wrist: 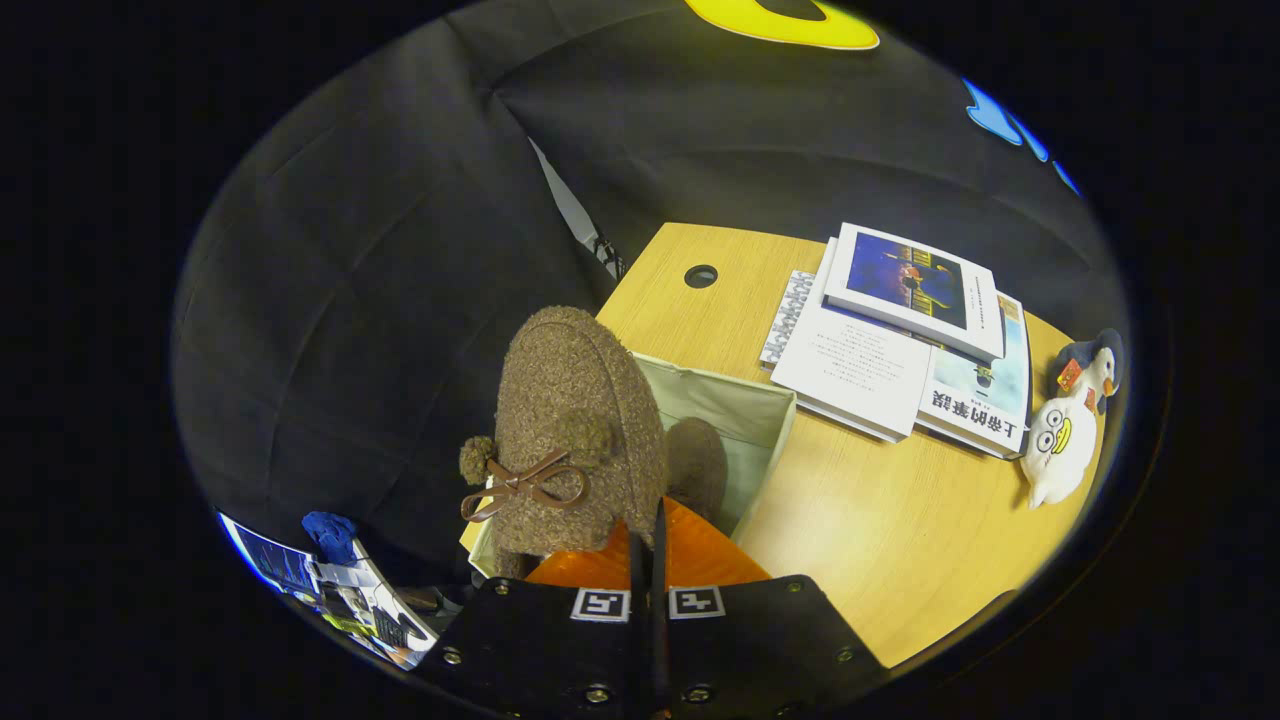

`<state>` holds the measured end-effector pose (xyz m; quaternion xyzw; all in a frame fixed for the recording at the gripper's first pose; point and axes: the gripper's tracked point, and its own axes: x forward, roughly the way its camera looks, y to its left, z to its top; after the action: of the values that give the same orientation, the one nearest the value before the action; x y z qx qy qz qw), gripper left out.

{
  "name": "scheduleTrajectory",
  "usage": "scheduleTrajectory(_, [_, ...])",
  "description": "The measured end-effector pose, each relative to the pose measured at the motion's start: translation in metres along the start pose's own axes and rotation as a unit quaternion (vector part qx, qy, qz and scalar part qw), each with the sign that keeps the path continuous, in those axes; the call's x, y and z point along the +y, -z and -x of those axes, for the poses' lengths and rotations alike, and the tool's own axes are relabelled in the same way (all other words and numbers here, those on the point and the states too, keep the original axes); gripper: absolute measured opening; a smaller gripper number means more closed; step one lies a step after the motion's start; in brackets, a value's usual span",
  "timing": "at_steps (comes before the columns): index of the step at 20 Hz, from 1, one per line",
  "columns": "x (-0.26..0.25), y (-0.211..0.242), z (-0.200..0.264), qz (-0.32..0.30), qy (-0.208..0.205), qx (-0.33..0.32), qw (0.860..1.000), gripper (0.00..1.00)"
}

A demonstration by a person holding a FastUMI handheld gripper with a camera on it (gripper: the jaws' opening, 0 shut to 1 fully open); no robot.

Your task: Open the storage box then place both shoes into the box .Put the left shoe in first, then the right shoe, with the right side of both shoes facing outward in a uniform manner.

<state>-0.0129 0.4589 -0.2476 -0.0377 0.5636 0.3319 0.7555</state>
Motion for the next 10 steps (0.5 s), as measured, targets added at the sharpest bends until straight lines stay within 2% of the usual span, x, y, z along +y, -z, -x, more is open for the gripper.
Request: scheduleTrajectory(10, [0.009,0.012,-0.024,-0.001,0.014,0.032,0.999,0.0])
